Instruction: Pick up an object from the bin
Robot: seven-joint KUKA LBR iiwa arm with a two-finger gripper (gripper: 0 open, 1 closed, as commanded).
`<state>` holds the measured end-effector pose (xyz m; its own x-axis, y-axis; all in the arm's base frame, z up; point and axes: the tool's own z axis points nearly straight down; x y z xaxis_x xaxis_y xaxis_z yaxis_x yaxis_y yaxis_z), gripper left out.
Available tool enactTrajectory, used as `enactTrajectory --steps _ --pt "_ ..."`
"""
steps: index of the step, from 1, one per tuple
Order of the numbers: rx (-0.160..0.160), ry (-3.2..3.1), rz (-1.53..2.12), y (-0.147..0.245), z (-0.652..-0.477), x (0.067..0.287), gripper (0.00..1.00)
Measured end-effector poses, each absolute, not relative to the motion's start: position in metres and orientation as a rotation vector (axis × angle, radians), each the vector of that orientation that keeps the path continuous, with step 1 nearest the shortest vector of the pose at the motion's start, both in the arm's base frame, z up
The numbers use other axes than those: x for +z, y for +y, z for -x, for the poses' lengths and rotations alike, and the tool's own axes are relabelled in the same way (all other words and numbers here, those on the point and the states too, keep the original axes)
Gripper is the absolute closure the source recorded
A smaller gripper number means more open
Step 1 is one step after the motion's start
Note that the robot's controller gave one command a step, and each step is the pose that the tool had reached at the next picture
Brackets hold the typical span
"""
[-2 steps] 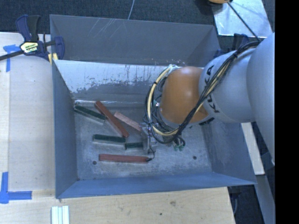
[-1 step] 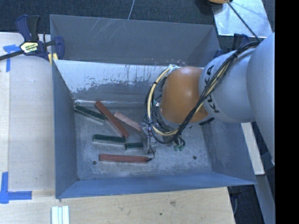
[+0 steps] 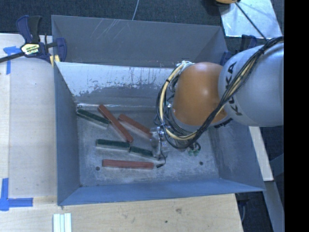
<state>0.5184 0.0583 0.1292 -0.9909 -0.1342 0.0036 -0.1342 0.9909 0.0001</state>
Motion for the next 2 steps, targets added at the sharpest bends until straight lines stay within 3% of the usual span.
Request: enactTrajectory --steps 1,2 --pt "0.0 -3.139 -0.195 0.0526 -0.5141 0.216 1.0" --pt "0.0 -3.139 -0.195 0.0527 -0.5141 0.216 1.0"
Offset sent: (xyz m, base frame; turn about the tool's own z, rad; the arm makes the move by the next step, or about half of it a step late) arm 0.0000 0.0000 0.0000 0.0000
